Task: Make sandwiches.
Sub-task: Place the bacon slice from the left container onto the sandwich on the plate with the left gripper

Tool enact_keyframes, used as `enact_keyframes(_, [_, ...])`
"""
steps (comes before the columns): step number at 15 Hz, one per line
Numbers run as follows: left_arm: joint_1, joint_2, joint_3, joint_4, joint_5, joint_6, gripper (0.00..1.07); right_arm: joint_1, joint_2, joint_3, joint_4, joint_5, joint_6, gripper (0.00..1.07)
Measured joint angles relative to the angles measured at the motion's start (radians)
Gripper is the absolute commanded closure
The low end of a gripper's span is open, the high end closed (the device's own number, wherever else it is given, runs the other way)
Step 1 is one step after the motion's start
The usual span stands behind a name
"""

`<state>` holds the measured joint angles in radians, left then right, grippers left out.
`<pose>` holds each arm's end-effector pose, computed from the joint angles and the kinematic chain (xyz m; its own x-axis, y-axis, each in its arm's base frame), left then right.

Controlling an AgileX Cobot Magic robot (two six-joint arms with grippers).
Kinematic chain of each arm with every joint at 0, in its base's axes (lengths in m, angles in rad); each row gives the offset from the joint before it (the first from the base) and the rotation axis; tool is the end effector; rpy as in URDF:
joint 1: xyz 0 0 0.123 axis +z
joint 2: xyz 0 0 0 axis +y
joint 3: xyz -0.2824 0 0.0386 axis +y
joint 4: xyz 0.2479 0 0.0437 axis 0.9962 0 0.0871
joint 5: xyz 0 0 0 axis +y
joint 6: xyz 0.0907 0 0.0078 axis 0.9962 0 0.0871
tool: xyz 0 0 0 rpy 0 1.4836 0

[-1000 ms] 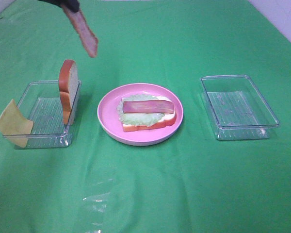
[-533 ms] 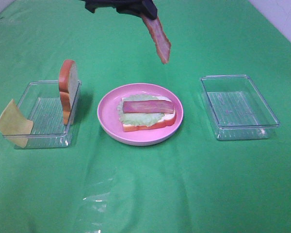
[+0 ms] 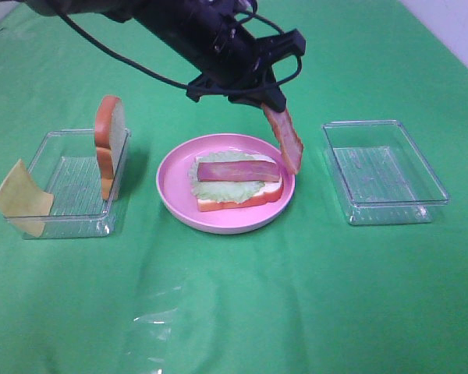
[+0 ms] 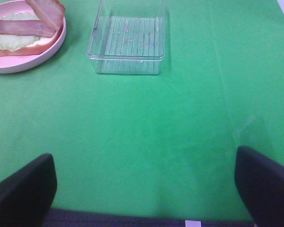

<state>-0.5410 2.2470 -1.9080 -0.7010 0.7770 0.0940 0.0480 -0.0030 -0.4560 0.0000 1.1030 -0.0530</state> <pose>0.4123 -0.2958 0.2144 -0.9071 0.0945 -0.4101 0.3425 0.7322 -0.5888 -0.0024 -0.0001 0.2615 -0.5246 -0.0782 -0.8478 -0.0759 0.9961 -0.0450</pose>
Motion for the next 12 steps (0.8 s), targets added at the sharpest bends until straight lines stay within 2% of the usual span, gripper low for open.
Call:
enact_keyframes(1, [0.0,0.024,0.0,0.037,0.007,0.001,1.07,0.0,0.0,0.0,0.0,0.0,0.0,0.09])
enact_keyframes(2, [0.001,0.066,0.0,0.127,0.007,-0.031,1.07,0.0,0.0,0.0,0.0,0.0,0.0,0.09])
enact_keyframes(4, [0.001,0.093,0.0,0.216,0.007,-0.073,1.07,0.0,0.0,0.0,0.0,0.0,0.0,0.09])
enact_keyframes(7, [0.001,0.121,0.0,0.399,0.004,-0.166,1.07,0.0,0.0,0.0,0.0,0.0,0.0,0.09])
enact_keyframes(9, [0.001,0.123,0.0,0.471,0.005,-0.217,1.07,0.0,0.0,0.0,0.0,0.0,0.0,0.09])
enact_keyframes(11, [0.001,0.123,0.0,0.499,0.005,-0.228,1.07,0.0,0.0,0.0,0.0,0.0,0.0,0.09])
enact_keyframes(12, [0.001,0.124,0.0,0.508,0.005,-0.231,0.93,0.0,0.0,0.0,0.0,0.0,0.0,0.09])
